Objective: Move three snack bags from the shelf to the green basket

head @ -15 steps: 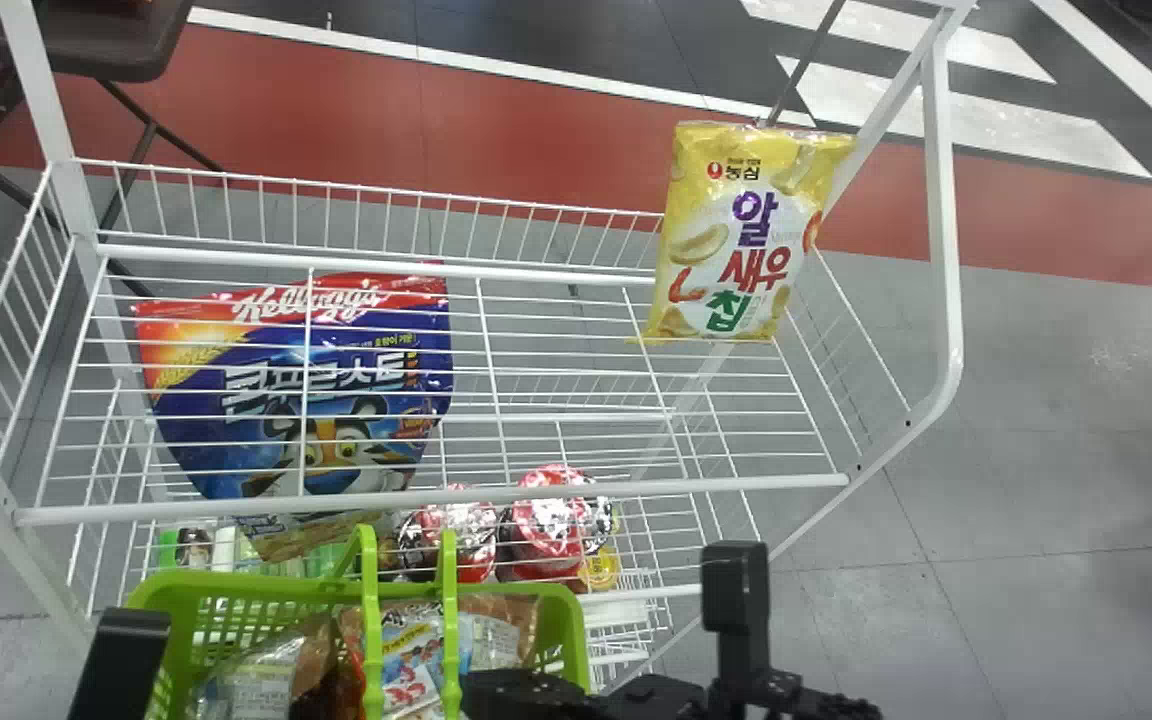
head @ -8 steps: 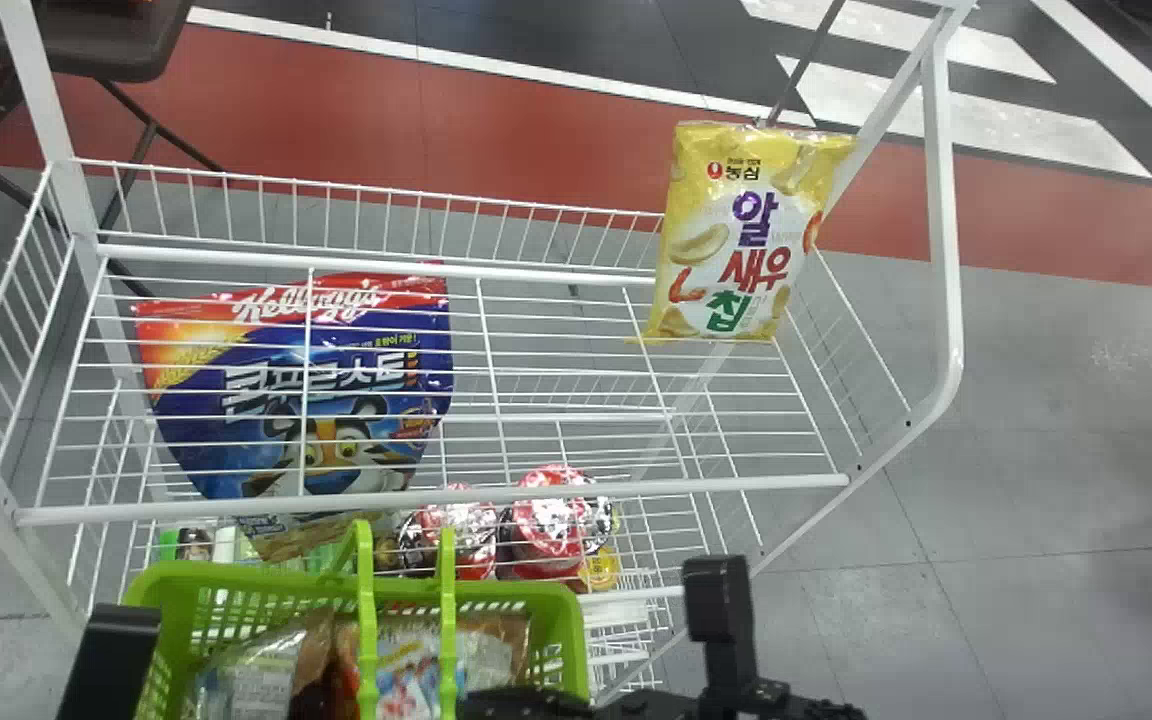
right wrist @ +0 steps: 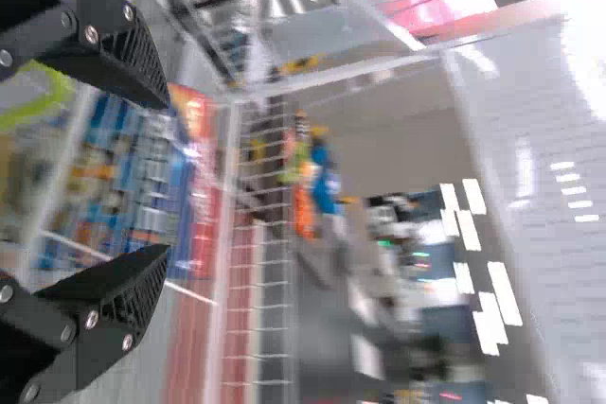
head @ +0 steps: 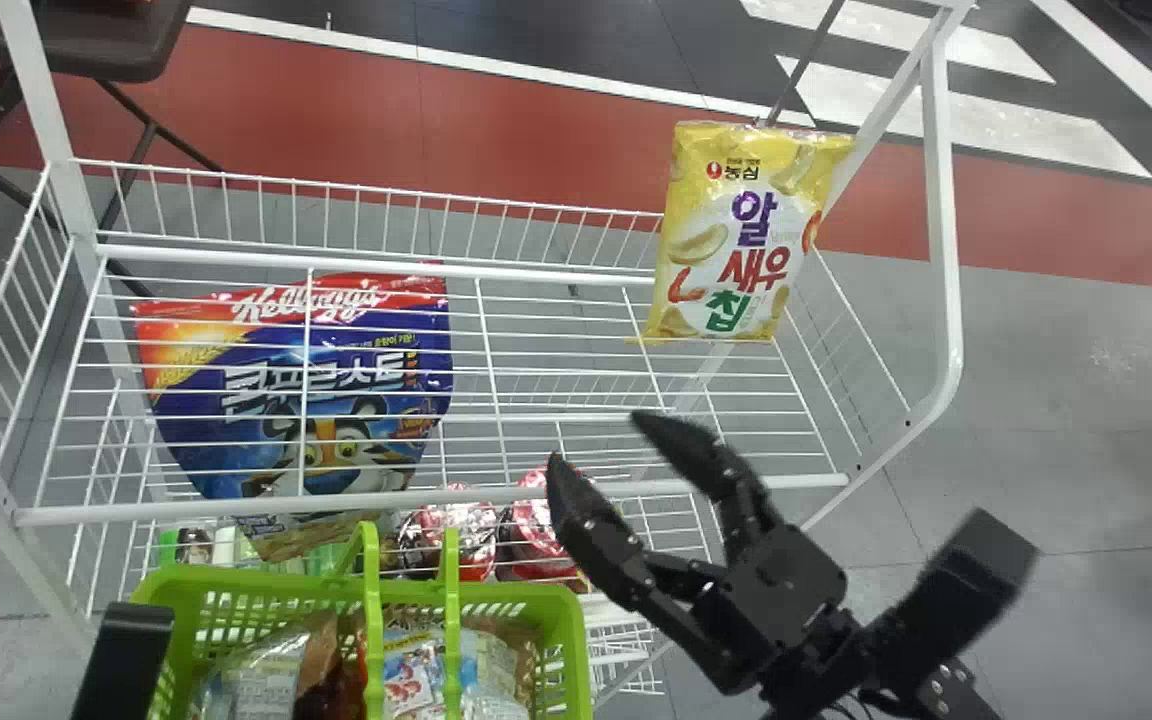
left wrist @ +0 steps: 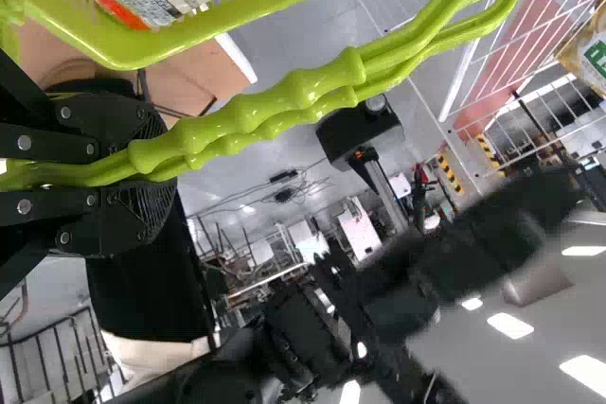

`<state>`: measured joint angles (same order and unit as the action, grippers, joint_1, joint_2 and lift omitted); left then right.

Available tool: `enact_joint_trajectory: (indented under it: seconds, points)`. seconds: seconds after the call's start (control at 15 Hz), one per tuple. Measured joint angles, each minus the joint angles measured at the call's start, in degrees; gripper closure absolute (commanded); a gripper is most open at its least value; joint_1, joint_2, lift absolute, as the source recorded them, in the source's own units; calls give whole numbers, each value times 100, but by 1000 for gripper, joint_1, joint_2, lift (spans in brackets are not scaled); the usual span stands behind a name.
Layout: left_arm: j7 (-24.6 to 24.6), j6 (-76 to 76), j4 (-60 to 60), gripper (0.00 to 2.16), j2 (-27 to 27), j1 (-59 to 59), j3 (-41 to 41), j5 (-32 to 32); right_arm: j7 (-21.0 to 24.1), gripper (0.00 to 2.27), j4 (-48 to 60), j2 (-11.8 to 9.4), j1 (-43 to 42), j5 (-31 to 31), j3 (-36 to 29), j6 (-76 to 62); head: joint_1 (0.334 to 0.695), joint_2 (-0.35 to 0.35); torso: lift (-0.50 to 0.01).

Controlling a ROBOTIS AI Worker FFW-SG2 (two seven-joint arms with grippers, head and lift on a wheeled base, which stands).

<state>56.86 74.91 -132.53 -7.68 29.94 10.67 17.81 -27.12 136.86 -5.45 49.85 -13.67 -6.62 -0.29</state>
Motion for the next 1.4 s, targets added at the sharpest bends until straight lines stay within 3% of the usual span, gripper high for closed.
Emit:
enact_joint_trajectory:
  seconds: [0.2,0.47,1.4]
  points:
    - [20,3,16,1825,-24,-3,17,1,1136,76,-67,-33,220,518,683,-786,695,-350,-47]
    - [131,-2,17,1825,-79,22,-31,41,1629,76,10,-75,394,556,994,-6,695,-350,-47]
    - [255,-26,-27,1825,-128,100,-161,126,1649,76,218,-3,482,549,940,306,695,-350,-47]
